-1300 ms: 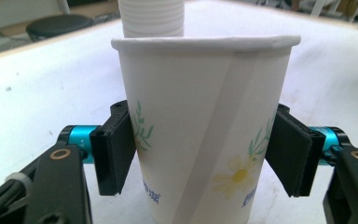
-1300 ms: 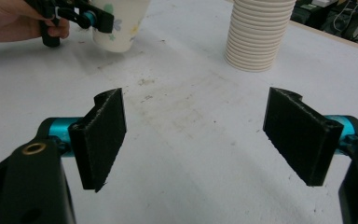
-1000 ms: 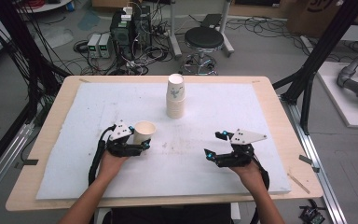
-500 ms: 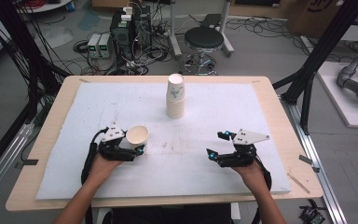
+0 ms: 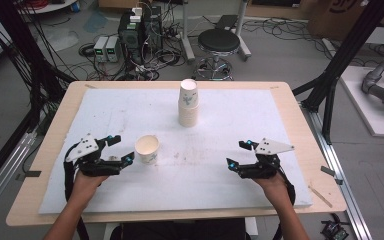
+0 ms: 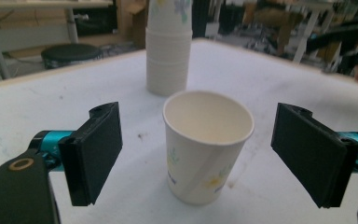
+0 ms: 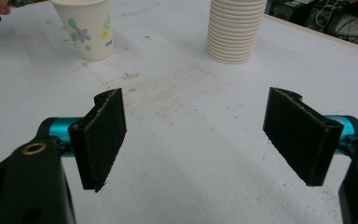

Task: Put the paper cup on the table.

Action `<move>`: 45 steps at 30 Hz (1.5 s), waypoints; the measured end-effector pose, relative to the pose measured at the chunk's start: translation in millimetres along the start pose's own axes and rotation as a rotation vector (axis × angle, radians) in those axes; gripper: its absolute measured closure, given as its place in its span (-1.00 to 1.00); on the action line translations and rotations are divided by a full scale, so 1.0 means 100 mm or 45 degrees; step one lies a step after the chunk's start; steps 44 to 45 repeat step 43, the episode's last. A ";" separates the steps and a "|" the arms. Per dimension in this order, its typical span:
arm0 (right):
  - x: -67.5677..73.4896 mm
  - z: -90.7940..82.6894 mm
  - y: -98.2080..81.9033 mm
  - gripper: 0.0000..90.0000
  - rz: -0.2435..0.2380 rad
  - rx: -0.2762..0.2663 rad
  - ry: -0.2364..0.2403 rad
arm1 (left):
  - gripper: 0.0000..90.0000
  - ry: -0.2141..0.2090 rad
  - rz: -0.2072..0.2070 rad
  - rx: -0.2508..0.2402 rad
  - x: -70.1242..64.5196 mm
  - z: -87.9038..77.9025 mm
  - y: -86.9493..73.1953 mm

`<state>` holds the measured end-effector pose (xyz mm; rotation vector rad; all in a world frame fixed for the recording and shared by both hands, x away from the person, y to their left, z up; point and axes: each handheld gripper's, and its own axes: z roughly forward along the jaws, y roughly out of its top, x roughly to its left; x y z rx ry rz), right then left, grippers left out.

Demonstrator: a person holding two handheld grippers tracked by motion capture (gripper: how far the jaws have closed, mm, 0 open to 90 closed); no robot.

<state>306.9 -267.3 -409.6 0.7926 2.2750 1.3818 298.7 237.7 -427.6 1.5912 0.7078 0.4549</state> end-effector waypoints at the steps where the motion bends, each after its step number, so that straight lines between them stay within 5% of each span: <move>1: -0.01 -0.01 -0.01 -0.52 0.006 0.000 -0.006 | -0.63 0.015 -0.004 -0.017 0.02 -0.03 0.01; 6: -0.03 -0.06 -0.03 -0.52 -0.004 -0.001 -0.059 | -0.64 0.077 -0.024 -0.064 0.11 -0.11 0.01; 15: -0.02 -0.16 -0.04 -0.52 -0.004 -0.021 -0.117 | -0.64 0.103 -0.018 -0.072 0.11 -0.14 0.01; 45: 0.01 -0.18 -0.03 -0.52 0.007 -0.043 -0.116 | -0.62 0.120 -0.004 -0.070 0.10 -0.14 0.00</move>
